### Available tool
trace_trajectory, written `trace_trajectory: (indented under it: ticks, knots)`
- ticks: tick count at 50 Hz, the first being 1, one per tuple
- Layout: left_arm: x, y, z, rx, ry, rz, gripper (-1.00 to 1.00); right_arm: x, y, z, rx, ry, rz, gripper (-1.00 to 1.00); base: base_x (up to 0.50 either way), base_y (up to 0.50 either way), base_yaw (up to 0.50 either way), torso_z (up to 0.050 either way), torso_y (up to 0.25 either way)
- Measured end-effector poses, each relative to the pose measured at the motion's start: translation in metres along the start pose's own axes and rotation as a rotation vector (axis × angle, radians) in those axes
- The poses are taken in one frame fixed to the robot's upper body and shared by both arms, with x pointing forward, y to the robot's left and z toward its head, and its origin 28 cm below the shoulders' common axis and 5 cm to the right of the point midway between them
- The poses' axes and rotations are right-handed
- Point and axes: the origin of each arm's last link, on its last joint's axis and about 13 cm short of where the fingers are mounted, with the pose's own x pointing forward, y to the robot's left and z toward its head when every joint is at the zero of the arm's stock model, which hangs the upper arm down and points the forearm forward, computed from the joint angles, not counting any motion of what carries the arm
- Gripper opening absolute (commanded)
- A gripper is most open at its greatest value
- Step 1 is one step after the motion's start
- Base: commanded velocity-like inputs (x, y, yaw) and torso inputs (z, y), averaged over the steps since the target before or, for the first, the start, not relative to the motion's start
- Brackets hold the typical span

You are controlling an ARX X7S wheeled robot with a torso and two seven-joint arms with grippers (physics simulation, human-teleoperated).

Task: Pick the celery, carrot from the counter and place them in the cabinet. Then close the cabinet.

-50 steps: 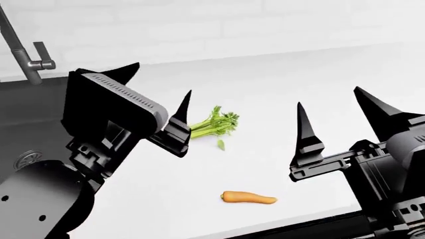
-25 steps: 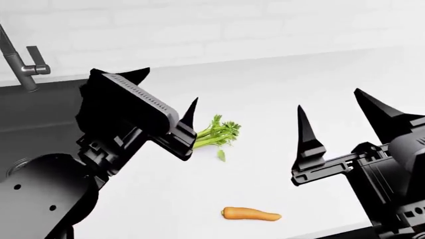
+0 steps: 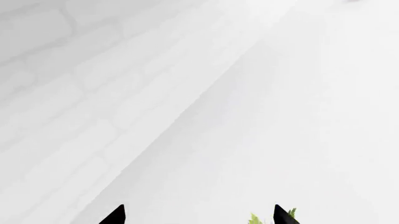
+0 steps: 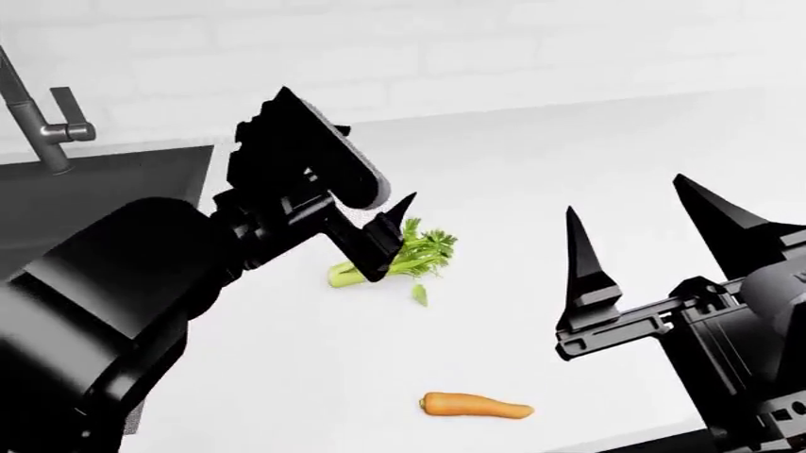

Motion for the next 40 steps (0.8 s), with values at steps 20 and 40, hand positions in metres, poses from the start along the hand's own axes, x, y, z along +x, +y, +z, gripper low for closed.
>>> trace_trajectory:
  ticks: [20,40]
  knots:
    - [0.001,0.027,-0.001,0.089,0.114,-0.218,1.0,-0.001,0.001,-0.007,0.004,0.013,-0.002,1.0,0.0,0.0,0.0,0.0,0.0]
    - [0.001,0.034,-0.013,0.095,0.121,-0.251,1.0,0.001,0.002,-0.011,-0.016,0.029,-0.007,1.0,0.0,0.0,0.0,0.0,0.0]
